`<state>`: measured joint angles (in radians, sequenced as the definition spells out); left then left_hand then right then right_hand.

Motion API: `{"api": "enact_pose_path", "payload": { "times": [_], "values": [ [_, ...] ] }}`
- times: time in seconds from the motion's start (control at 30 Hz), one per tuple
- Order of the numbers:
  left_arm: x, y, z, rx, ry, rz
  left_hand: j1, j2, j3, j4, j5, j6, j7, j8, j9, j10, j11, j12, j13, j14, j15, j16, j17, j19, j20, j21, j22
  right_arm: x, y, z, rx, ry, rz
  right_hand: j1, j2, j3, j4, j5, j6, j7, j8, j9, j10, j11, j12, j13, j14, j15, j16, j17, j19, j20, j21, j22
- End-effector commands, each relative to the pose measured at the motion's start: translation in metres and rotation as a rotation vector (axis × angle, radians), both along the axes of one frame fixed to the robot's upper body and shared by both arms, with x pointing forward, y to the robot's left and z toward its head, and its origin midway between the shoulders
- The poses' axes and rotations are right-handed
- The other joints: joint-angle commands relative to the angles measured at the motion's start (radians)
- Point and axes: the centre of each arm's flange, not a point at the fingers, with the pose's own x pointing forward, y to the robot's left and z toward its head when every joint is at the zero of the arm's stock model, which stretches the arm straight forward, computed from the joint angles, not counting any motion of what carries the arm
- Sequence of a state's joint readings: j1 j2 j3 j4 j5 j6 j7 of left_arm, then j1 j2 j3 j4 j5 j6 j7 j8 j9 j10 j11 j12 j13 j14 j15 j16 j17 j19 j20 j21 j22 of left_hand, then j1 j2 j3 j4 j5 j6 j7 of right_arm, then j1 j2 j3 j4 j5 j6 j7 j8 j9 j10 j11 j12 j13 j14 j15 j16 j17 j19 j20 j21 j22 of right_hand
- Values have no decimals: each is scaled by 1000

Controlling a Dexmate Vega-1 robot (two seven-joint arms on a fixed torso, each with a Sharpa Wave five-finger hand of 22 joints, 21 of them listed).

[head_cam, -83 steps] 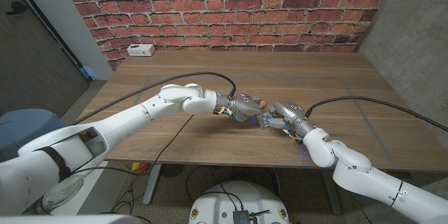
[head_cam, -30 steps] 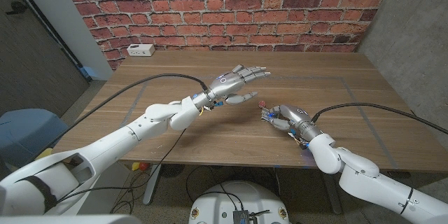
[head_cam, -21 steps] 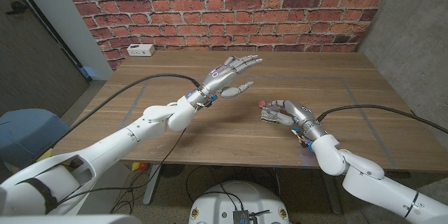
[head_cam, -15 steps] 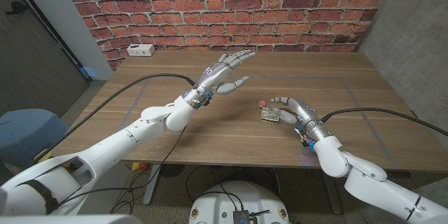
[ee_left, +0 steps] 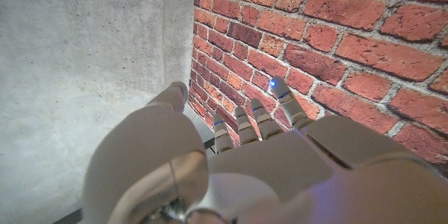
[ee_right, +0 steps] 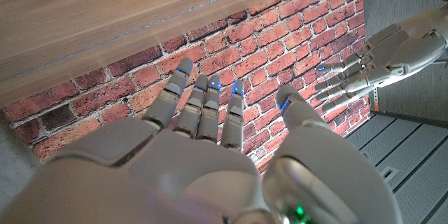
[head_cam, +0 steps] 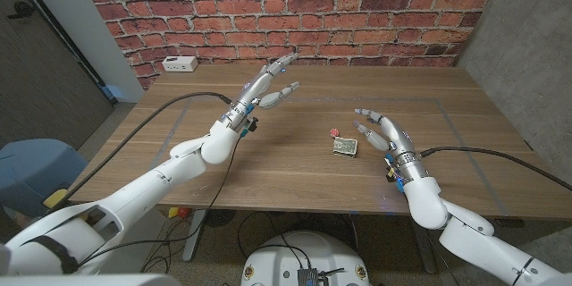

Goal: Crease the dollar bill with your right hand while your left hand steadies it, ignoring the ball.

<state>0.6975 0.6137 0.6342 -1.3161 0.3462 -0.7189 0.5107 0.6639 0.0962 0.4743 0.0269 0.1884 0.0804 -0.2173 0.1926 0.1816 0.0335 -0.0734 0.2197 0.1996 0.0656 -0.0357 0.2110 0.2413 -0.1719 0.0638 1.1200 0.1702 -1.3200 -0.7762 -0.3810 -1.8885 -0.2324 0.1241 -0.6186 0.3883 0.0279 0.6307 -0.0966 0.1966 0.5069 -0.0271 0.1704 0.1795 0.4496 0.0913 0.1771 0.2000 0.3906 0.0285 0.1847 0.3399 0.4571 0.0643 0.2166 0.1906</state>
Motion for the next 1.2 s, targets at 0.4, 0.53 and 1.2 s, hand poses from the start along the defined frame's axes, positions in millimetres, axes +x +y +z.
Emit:
{"api": "enact_pose_path", "payload": {
  "times": [0.4, 0.53, 1.2],
  "values": [
    [18, 42, -10, -177, 280, -194, -93, 16, -23, 34, -14, -12, 1, -17, -4, -31, -7, -16, -6, -60, -20, -20, -23, -64, -31, -45, 0, 8, -22, 16, 272, -97, 113, -69, 7, -27, 23, 12, -36, -4, 8, 5, -80, -26, -4, -4, -61, -11, -3, -18, -27, -16, -12, -5],
    [20, 46, -10, -172, 307, -213, -112, 18, -28, 38, -15, -23, 4, -19, -5, -43, -7, -21, -9, -77, -20, -24, -31, -67, -35, -56, -1, 7, -28, 23, 300, -114, 116, -86, 1, -34, 25, 14, -53, -1, 7, 4, -86, -25, 1, -6, -62, -4, 1, -27, -37, 10, -15, -7],
    [63, 72, -26, -305, 511, -220, -213, 83, -35, 95, -3, -112, 83, -26, -8, -81, 23, -30, -15, -132, -5, -24, -50, -80, -32, -111, 0, 19, -52, 78, 428, -209, 207, -109, -3, -41, 21, 20, -45, 21, 16, 4, -61, -6, 16, -9, -41, 8, 12, -48, -27, -2, -10, -8]
  ]
}}
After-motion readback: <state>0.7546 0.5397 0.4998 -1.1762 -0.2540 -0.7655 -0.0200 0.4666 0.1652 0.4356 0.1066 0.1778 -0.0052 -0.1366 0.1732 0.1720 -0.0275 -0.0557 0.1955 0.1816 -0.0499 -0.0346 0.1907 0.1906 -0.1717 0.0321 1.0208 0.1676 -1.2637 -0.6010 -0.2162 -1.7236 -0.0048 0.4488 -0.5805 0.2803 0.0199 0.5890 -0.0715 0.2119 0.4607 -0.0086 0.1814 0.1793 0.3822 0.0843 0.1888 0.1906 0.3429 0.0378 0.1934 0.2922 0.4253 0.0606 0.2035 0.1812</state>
